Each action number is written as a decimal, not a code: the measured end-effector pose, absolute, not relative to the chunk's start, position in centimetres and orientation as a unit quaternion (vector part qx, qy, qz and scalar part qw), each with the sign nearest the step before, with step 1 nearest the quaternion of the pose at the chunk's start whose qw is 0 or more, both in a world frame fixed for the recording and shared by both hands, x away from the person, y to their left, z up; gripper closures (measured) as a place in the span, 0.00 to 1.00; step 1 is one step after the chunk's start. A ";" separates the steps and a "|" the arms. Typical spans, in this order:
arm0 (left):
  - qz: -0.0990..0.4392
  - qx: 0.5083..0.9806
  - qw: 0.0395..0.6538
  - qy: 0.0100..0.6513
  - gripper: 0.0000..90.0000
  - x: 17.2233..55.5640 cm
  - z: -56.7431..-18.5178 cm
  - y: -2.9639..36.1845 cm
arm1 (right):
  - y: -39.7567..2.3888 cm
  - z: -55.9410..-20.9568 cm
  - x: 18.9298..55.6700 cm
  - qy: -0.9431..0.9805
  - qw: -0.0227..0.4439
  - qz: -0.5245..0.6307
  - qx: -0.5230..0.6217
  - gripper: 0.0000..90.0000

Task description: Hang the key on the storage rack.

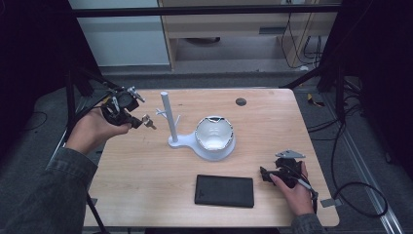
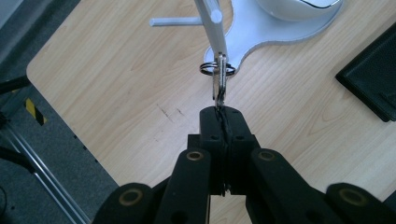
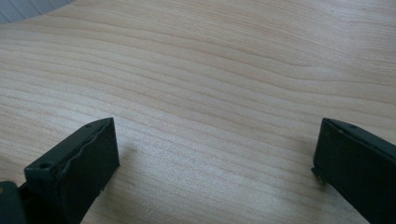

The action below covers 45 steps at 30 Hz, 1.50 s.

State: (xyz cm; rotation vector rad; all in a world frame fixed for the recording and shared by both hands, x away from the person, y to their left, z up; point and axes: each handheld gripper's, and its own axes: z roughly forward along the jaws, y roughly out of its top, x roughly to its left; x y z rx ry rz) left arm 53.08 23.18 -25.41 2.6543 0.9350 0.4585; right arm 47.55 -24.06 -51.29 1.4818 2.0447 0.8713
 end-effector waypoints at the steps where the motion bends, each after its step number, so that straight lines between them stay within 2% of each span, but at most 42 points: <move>1: 0.160 0.921 0.144 0.324 0.98 53.1 -25.3 23.1 | -24.1 -51.3 47.5 0.744 0.233 0.317 0.540 0.00; 27: 0.164 0.927 0.112 0.319 0.98 54.9 -25.1 21.0 | -23.9 -51.3 47.5 0.744 0.234 0.317 0.540 0.00; 45: 0.165 0.926 0.111 0.321 0.98 55.3 -24.9 20.2 | -23.8 -51.3 47.5 0.745 0.234 0.317 0.538 0.00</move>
